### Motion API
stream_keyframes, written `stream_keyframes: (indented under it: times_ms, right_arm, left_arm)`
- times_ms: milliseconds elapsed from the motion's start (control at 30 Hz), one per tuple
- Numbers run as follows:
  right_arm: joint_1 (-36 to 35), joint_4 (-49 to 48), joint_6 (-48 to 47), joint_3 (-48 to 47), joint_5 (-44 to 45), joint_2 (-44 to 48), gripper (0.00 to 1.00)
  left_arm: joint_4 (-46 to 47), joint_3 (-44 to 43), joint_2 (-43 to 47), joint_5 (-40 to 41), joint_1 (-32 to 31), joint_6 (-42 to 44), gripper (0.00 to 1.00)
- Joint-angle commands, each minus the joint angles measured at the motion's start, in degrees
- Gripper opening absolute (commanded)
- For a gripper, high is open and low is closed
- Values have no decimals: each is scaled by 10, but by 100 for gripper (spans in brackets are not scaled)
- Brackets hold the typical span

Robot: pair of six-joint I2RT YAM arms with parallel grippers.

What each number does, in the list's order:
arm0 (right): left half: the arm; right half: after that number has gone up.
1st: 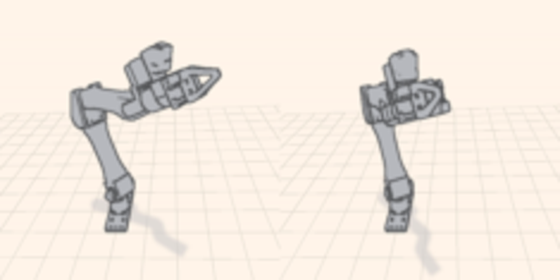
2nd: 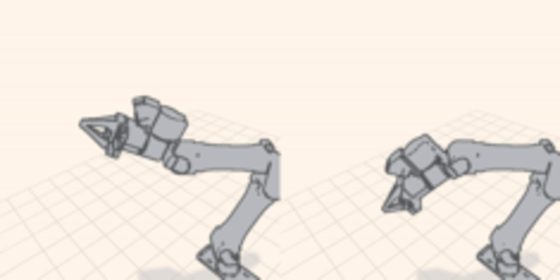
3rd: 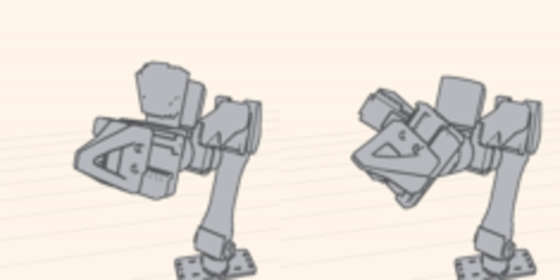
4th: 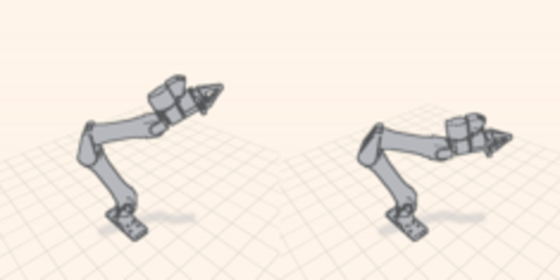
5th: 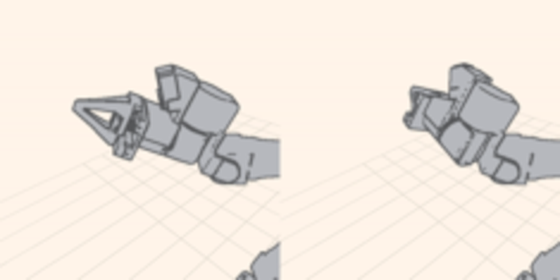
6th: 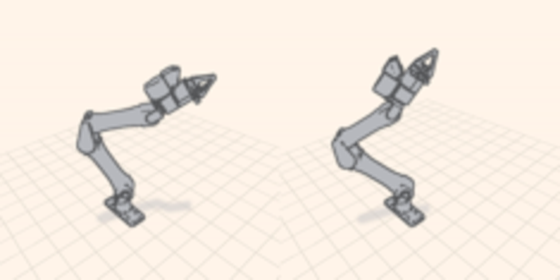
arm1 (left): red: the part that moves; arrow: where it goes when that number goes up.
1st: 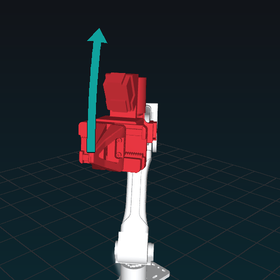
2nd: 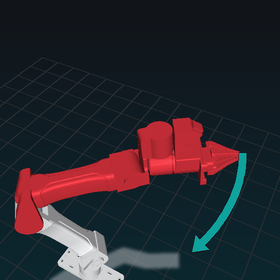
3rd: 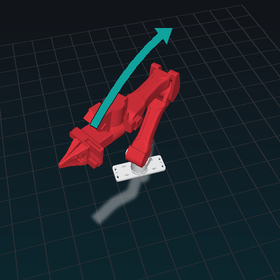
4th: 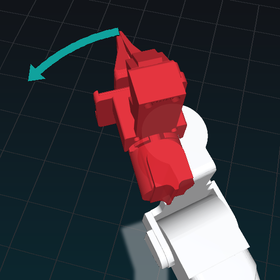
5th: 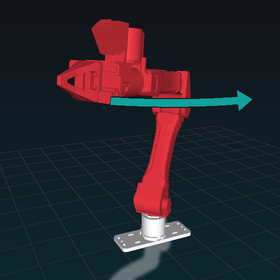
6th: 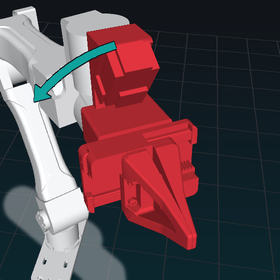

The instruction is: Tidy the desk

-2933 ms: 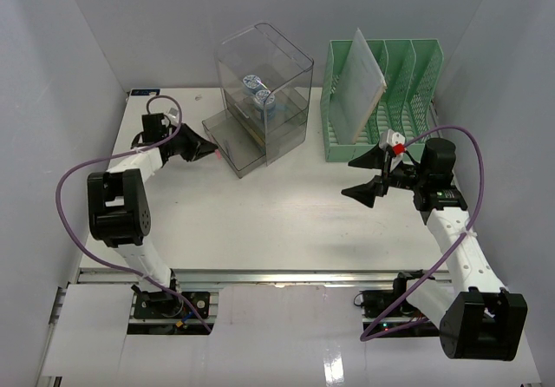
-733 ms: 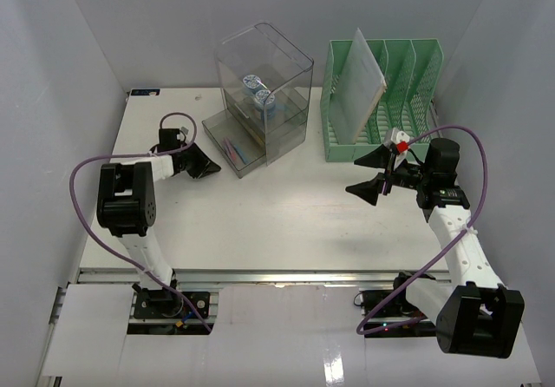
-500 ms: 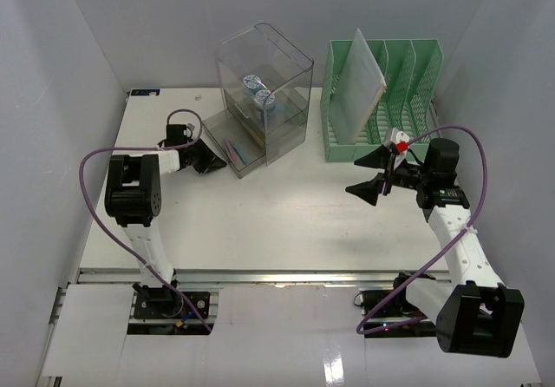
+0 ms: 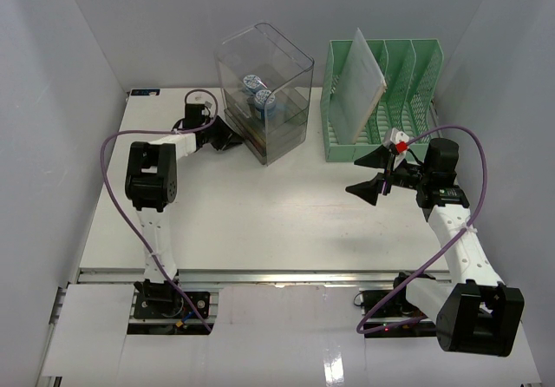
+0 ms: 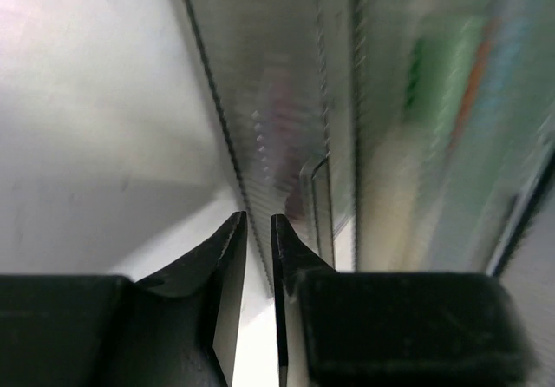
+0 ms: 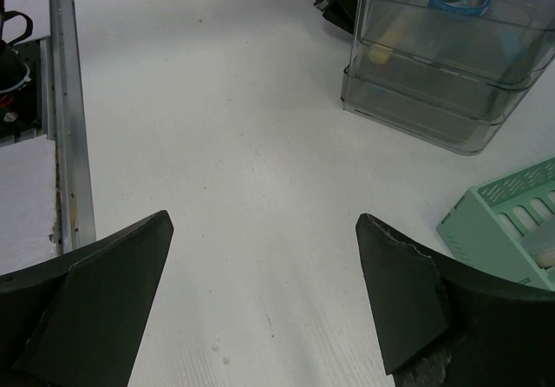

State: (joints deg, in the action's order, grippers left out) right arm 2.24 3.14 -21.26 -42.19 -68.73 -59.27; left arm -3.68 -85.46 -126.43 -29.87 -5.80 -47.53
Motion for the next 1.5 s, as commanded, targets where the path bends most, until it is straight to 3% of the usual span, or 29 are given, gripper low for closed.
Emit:
stream_keyframes:
  times_ms: [0,467,700,900,1000,1067,1100,1333,1467]
  right_arm:
    - [4,-1,-5,-8,-1,-1,93]
    - [12,0,-6,-7,3,-4,93]
    - [19,0,-7,-6,5,-7,93]
    - [28,4,-16,-4,15,-12,93]
    - [35,23,-37,-7,32,-14,93]
    - [37,30,-45,-8,48,-14,93]
    - [37,34,-51,-9,68,-12,93]
    - [38,134,-89,-44,189,27,90]
    - [39,171,-61,-63,255,69,90]
  left_arm:
    - [1,-56,-17,-6,1,-23,29]
    - [32,-103,-60,-66,-2,-67,35]
    - [22,-46,-4,-20,7,-40,35]
    - [56,105,158,13,56,1,42]
    - [66,194,239,2,100,49,55]
    - [63,235,322,-10,115,84,71]
    - [61,256,350,-21,123,112,98]
    - [48,427,641,-68,151,195,98]
    - [40,499,785,-102,151,217,98]
